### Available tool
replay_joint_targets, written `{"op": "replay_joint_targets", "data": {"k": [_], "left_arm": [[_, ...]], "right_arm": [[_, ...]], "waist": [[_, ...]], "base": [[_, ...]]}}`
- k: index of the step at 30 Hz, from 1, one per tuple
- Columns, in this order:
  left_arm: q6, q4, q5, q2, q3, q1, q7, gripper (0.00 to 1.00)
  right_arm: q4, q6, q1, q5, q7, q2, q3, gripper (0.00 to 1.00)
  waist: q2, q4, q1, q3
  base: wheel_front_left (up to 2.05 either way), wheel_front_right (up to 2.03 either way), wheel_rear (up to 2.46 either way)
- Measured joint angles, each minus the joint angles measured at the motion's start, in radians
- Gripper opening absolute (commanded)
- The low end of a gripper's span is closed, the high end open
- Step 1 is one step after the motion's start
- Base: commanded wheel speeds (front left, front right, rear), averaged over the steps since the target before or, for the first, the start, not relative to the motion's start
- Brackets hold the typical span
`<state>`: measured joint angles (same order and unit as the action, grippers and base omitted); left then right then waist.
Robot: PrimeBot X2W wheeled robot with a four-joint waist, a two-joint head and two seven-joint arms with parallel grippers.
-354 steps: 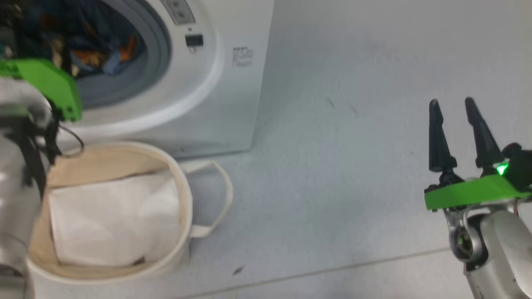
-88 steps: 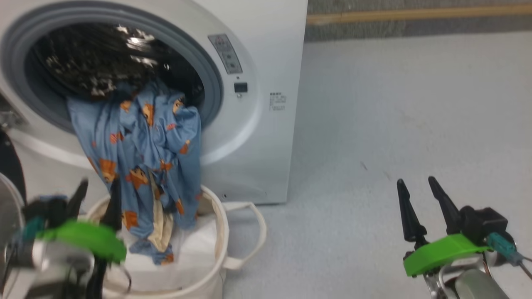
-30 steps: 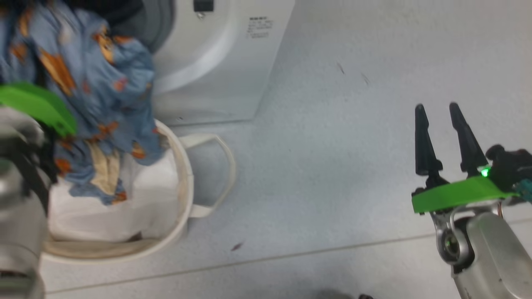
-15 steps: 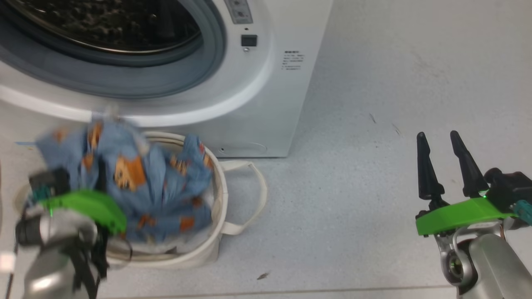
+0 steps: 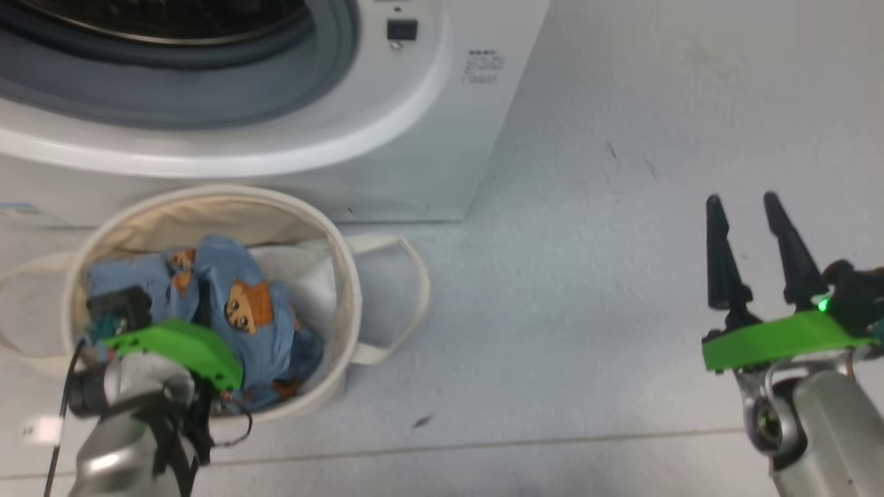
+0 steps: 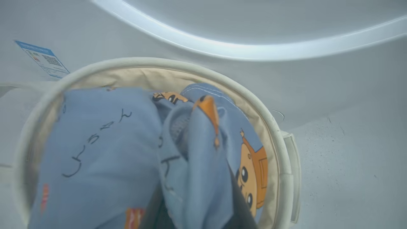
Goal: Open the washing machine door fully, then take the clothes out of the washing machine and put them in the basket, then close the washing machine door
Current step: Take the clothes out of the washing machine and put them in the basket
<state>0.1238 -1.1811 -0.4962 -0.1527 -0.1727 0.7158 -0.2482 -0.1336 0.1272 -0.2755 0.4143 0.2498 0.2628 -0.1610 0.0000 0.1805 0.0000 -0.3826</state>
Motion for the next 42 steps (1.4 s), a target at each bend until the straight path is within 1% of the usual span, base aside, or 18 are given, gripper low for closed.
{"op": "replay_joint_targets", "data": {"k": [7,11,15,18,21,25,26,27,32,37,39,41,42], "left_arm": [[-0.001,-0.068,-0.001,-0.001,-0.012,0.131,0.016,0.00],[-0.037,-0.099,-0.021,-0.032,0.006,0.167,0.082,0.00],[-0.076,-0.111,-0.039,-0.064,0.024,0.169,0.121,0.00],[-0.091,-0.114,-0.052,-0.078,0.031,0.175,0.148,0.00],[-0.099,-0.115,-0.053,-0.092,0.031,0.189,0.143,0.00],[-0.103,-0.115,-0.053,-0.101,0.031,0.197,0.104,0.00],[-0.103,-0.115,-0.053,-0.100,0.032,0.197,0.100,0.69],[-0.100,-0.115,-0.057,-0.100,0.032,0.196,0.098,1.00],[-0.103,-0.116,-0.062,-0.099,0.028,0.188,0.056,1.00],[-0.088,-0.106,-0.016,-0.101,-0.014,0.179,0.007,1.00],[-0.088,-0.077,-0.006,-0.104,-0.015,0.176,-0.001,1.00],[-0.088,0.002,-0.004,-0.112,-0.003,0.162,-0.001,1.00],[-0.088,0.002,-0.004,-0.112,-0.003,0.162,-0.001,1.00]], "right_arm": [[0.047,0.000,-0.056,0.004,0.000,0.001,0.024,1.00],[0.063,0.000,-0.087,0.010,0.000,0.001,0.025,1.00],[0.077,0.000,-0.110,0.010,0.000,0.000,0.027,1.00],[0.082,0.000,-0.119,0.008,0.000,0.000,0.026,1.00],[0.086,0.000,-0.129,0.008,0.000,-0.002,0.022,1.00],[0.089,0.000,-0.141,0.005,0.000,-0.002,0.023,1.00],[0.089,0.000,-0.141,0.001,0.000,-0.003,0.022,1.00],[0.087,0.000,-0.141,0.000,0.000,-0.003,0.019,1.00],[0.072,0.000,-0.141,-0.001,0.000,-0.003,0.004,1.00],[0.056,0.000,-0.141,-0.010,0.000,-0.003,-0.013,1.00],[0.048,0.000,-0.140,-0.010,0.000,-0.003,-0.018,1.00],[0.040,0.000,-0.135,-0.010,0.000,-0.003,-0.018,1.00],[0.040,0.000,-0.135,-0.010,0.000,-0.003,-0.018,1.00]], "waist": [[0.0000,0.036,0.0000,-0.113],[0.0000,0.061,0.0000,-0.182],[0.0000,0.089,0.0000,-0.241],[0.0000,0.108,0.0000,-0.281],[0.0000,0.125,0.0001,-0.315],[-0.0001,0.138,0.0001,-0.330],[-0.0001,0.138,0.0001,-0.326],[0.0000,0.135,0.0000,-0.314],[0.0000,0.124,0.0000,-0.269],[0.0000,0.111,0.0000,-0.210],[0.0000,0.104,0.0000,-0.184],[0.0000,0.094,0.0000,-0.155],[0.0000,0.094,0.0000,-0.155]], "base": [[0.00,0.00,0.00],[0.00,0.00,0.00],[0.00,0.00,0.00],[0.00,0.00,0.00],[0.00,0.00,0.00],[0.00,0.00,0.00],[0.00,0.00,0.00],[0.00,0.00,0.00],[0.00,0.00,0.00],[0.00,0.00,0.00],[0.00,0.00,0.00],[0.00,0.00,0.00],[0.00,0.00,0.00]]}}
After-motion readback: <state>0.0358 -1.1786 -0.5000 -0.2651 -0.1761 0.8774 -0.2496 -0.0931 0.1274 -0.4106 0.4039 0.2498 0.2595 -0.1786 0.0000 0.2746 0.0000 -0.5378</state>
